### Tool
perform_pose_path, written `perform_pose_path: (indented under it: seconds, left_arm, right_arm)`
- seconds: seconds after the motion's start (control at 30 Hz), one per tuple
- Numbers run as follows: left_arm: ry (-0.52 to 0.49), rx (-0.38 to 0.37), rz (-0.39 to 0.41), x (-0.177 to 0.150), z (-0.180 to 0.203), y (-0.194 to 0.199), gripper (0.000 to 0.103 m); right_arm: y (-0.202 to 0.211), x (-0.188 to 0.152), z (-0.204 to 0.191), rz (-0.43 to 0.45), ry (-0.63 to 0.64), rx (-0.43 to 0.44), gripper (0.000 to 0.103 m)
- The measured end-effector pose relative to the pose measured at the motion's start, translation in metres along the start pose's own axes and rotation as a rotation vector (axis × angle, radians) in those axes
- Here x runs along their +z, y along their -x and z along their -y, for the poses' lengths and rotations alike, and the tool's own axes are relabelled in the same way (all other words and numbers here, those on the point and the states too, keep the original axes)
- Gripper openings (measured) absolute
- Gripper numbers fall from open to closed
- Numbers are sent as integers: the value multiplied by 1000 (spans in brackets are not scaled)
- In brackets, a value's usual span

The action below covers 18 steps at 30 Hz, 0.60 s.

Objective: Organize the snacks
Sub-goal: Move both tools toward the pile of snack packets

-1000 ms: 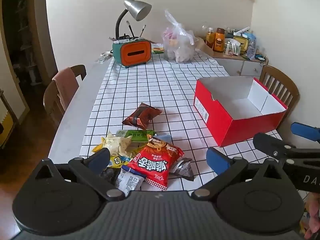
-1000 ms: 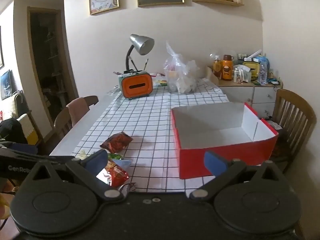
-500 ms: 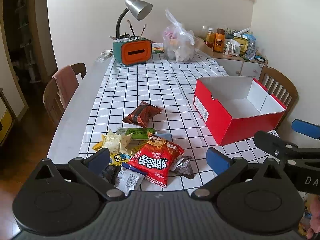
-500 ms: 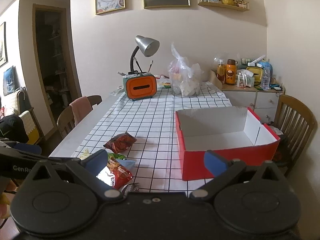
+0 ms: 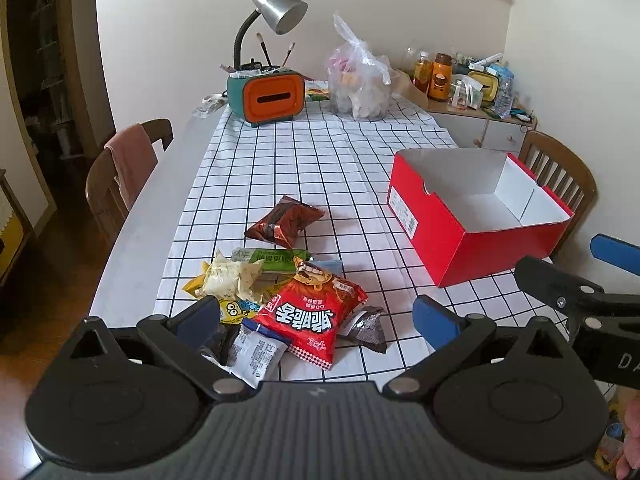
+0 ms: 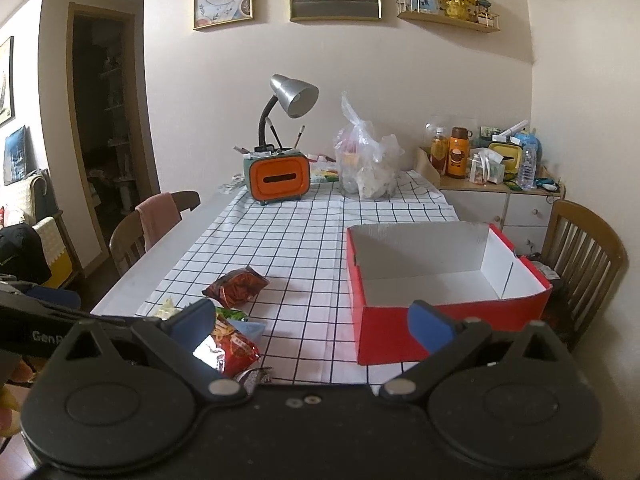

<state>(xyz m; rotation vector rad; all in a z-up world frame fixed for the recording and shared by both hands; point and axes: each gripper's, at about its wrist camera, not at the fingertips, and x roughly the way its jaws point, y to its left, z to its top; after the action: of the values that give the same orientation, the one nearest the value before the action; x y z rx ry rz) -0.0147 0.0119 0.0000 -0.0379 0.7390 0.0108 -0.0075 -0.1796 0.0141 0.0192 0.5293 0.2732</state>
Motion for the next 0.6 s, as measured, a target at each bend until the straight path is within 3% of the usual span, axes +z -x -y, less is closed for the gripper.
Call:
perform_pose_path:
  seconds: [0.6]
  left_arm:
    - [-8, 5, -18, -2, -2, -6, 103]
  right_arm:
    - [-4, 2, -8, -14, 29, 14, 103]
